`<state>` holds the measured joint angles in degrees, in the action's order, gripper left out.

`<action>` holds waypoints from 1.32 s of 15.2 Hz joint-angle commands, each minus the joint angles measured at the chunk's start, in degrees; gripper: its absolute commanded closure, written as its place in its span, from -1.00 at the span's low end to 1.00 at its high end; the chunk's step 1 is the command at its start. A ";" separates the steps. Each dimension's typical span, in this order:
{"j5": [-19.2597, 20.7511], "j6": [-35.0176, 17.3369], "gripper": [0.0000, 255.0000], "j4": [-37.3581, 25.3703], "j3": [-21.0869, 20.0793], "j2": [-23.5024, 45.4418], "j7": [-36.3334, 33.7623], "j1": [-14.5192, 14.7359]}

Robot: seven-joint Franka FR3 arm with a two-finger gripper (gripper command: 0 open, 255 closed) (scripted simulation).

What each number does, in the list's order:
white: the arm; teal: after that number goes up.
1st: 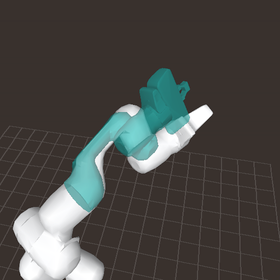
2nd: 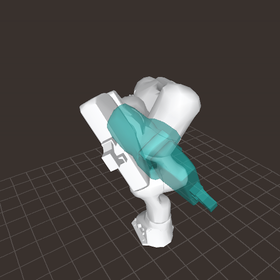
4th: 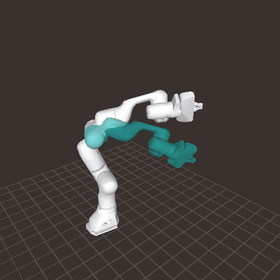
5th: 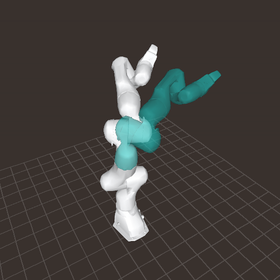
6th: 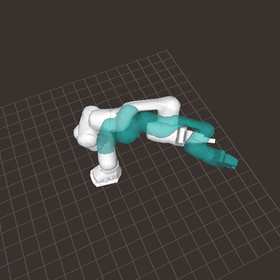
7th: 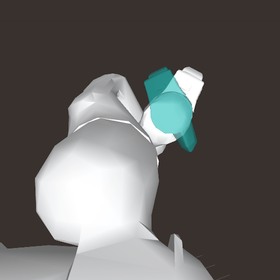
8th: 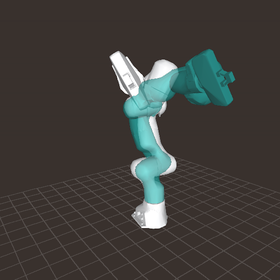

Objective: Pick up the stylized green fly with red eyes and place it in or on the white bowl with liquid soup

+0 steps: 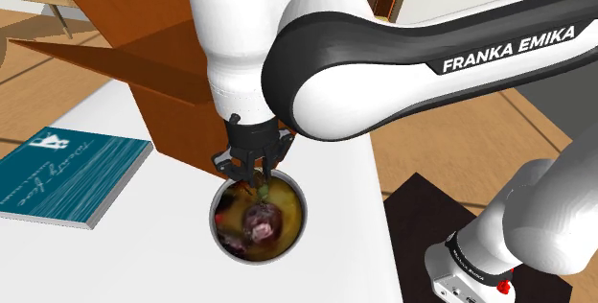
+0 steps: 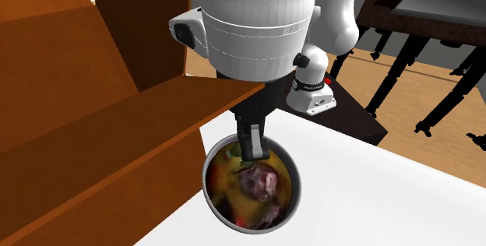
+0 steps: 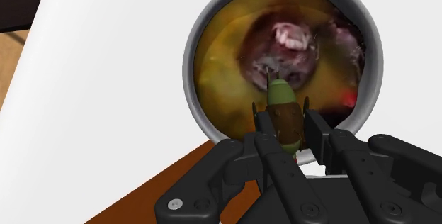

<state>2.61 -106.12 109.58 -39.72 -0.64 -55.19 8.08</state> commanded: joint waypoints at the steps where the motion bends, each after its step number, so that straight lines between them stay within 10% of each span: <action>1: 0.09 -0.10 1.00 0.47 0.16 0.49 -0.09 -0.17; 5: 0.09 -0.10 1.00 0.47 0.12 0.49 -0.09 -0.21; 6: 0.21 -0.18 -1.00 0.41 0.12 0.67 -0.14 -0.21; 20: -0.06 7.18 -1.00 -6.74 -0.07 0.39 0.02 -0.15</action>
<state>2.55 -99.01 102.91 -39.79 -0.25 -55.17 7.93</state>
